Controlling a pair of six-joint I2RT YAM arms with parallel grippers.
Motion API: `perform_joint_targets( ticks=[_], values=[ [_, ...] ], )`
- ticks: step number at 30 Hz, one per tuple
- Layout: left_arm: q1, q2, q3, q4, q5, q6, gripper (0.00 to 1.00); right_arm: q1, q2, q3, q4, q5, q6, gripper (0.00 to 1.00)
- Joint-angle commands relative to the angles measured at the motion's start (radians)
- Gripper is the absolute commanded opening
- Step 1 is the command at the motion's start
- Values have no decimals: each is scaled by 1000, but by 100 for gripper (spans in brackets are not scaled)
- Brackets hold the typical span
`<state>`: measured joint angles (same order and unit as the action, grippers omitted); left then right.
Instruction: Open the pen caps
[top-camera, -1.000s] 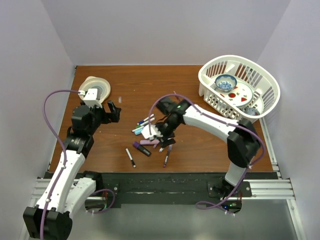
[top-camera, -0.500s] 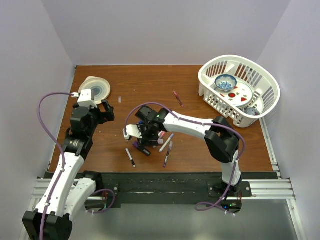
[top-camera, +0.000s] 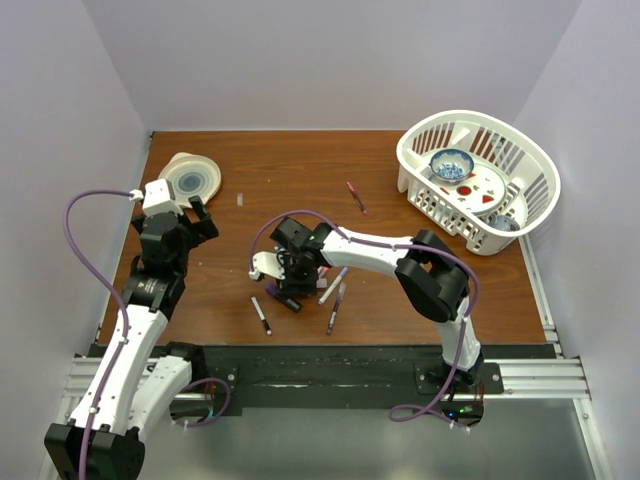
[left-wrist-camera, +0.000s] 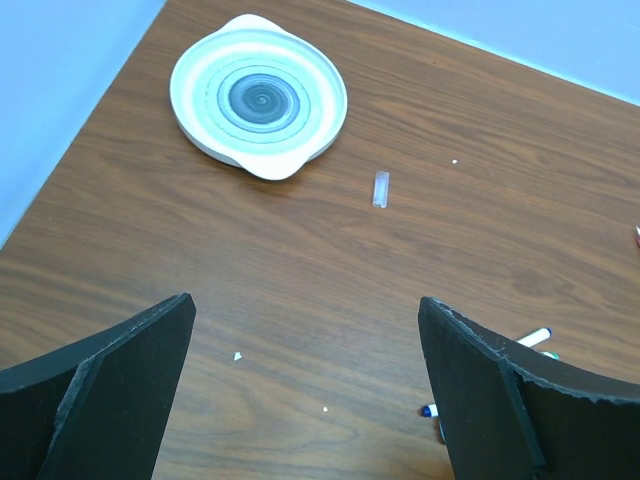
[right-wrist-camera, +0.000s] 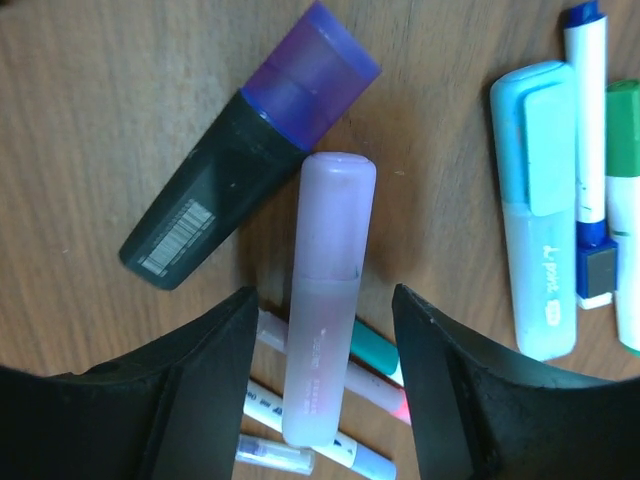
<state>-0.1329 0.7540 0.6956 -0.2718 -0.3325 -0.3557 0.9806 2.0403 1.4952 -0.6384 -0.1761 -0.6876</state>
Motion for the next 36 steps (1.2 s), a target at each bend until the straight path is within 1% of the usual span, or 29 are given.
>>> perform_joint_targets(
  ticks=[1,6,8,9,11,12,17,21,22,23,26,29,30,31,33,34,35,36],
  values=[
    [3,-10,44,13,-60,-25,100,-2,17,5,9,21,26,57],
    [3,-12,44,13,-59,-25,100,-2,32,13,6,20,30,47],
    [1,-10,44,13,-57,-23,100,-2,31,13,6,20,31,44],
    [3,-12,44,13,-56,-23,100,-2,29,14,6,20,33,41],
    [3,-12,44,13,-53,-23,100,-3,31,17,6,18,36,38],
    [3,-12,44,13,-53,-23,100,-2,29,19,5,17,37,34],
    [3,-12,41,19,-36,-20,100,-3,21,36,2,15,49,24],
    [3,-10,35,28,7,-8,100,-28,-3,65,-17,-11,65,8],
    [3,-8,33,32,16,-6,100,-34,-17,80,-23,-19,71,2],
    [3,-7,32,37,29,-5,100,-39,-28,83,-26,-31,76,0],
    [4,-4,24,51,76,3,100,-57,-75,83,-27,-74,94,0],
    [4,4,10,74,148,-5,100,-80,-127,63,-15,-124,123,0],
    [4,13,7,82,200,-9,100,-94,-140,57,-3,-141,140,0],
    [4,19,5,88,223,-18,100,-102,-152,42,6,-167,152,0],
    [6,33,-1,101,303,-58,100,-134,-196,20,43,-200,198,0],
    [4,36,-8,115,326,-75,100,-146,-213,-2,58,-239,216,0],
    [6,39,-30,146,364,-128,100,-158,-229,-18,77,-255,241,0],
    [6,44,-45,167,438,-161,100,-186,-264,-33,119,-270,291,0]
  ],
)
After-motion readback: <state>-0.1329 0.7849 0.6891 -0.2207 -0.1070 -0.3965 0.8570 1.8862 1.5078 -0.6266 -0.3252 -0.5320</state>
